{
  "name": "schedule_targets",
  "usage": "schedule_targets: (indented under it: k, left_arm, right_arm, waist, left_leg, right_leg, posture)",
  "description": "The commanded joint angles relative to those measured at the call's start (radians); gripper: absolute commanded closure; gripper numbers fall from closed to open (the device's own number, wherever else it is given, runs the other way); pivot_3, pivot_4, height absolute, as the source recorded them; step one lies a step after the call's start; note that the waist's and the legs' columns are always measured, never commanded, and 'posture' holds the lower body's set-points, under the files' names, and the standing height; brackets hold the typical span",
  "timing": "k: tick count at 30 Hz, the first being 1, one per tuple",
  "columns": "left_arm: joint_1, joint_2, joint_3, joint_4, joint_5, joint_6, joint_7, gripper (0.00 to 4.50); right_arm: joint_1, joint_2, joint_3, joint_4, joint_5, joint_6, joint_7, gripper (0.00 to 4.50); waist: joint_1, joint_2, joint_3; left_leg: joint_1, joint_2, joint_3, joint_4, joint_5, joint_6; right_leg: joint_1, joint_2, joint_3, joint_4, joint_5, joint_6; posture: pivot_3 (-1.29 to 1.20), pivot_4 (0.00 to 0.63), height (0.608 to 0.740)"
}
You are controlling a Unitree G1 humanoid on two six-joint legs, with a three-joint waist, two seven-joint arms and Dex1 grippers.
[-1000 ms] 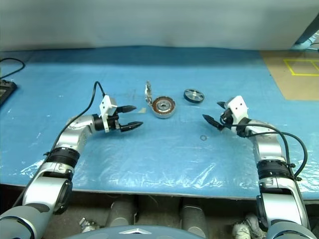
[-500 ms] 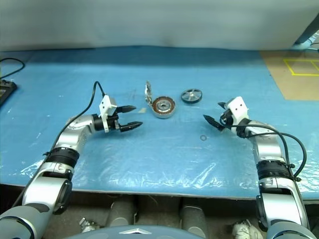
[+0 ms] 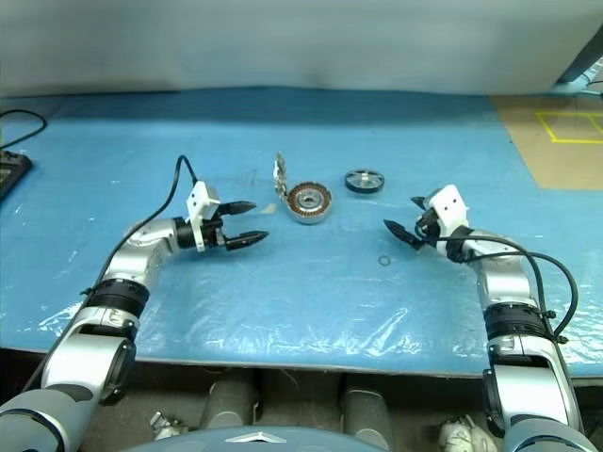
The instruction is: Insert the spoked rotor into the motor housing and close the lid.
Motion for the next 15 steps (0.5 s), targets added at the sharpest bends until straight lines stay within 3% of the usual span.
schedule_targets:
  k: [1, 8, 15]
  left_arm:
    - [-0.018, 0.000, 0.013, -0.003, -0.007, -0.029, 0.003, 0.00]
    - [-0.004, -0.009, 0.008, -0.005, -0.002, -0.039, 0.013, 0.00]
    - [0.014, -0.021, 0.004, -0.016, 0.001, -0.047, 0.027, 0.00]
  right_arm:
    - [-0.028, -0.008, 0.011, -0.025, 0.004, 0.007, 0.034, 0.04]
    - [-0.117, -0.076, 0.159, -0.054, -0.110, 0.007, 0.170, 0.04]
    - [-0.419, -0.081, 0.340, 0.079, -0.259, -0.108, 0.356, 0.04]
  waist:
    - [0.000, 0.000, 0.000]
    - [-0.002, 0.000, 0.000]
    - [-0.007, 0.000, 0.000]
  left_leg:
    - [0.000, 0.000, 0.000, 0.000, 0.000, 0.000]
    - [-0.001, 0.000, 0.000, 0.000, 0.000, 0.000]
    - [0.000, 0.001, 0.000, 0.001, 0.000, 0.000]
  right_leg:
    - [0.000, 0.000, 0.000, 0.000, 0.000, 0.000]
    - [0.000, 0.000, 0.000, 0.000, 0.000, 0.000]
    - [-0.001, 0.000, 0.000, 0.002, 0.000, 0.000]
  posture:
    - [0.00, 0.150, 0.740]
    - [0.00, 0.150, 0.740]
    - [0.00, 0.150, 0.740]
